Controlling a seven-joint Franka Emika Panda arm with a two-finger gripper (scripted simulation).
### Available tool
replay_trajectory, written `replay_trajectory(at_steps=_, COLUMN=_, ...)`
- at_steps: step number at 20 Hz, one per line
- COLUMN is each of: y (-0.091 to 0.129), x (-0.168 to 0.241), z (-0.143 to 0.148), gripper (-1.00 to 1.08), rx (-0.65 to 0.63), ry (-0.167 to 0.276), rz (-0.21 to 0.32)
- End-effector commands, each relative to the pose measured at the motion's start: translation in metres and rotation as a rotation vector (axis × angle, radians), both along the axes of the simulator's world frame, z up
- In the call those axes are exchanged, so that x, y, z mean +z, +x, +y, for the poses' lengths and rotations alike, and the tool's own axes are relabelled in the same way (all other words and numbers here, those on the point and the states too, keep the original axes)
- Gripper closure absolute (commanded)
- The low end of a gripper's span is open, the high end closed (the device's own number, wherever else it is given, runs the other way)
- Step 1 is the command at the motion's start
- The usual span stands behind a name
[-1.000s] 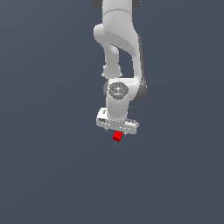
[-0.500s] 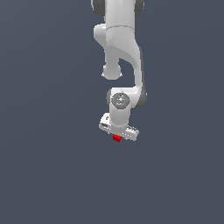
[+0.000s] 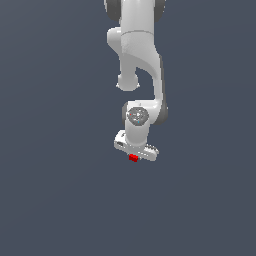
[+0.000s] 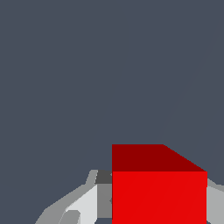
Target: Pick up the red cube and move it to a goal position.
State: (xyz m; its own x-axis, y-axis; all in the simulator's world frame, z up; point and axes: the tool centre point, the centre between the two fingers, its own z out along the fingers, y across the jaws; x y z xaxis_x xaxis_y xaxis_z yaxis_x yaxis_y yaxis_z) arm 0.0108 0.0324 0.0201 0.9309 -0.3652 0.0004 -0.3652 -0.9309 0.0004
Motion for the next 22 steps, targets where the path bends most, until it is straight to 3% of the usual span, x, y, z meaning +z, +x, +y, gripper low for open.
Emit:
replay_trajectory(at_steps=1, y=0.000, x=0.000, z=0.000, gripper=1.08, rx=-0.001, ry=0.000, rz=0.000)
replay_trajectory(at_steps=12, y=-0.005, x=0.019, z=0.001, gripper=1.08, rx=0.000, ry=0.000, rz=0.000)
replay_trajectory(at_steps=22, y=-0.024, x=0.088, z=0.003, gripper=1.08, rx=0.000, ry=0.001, rz=0.000)
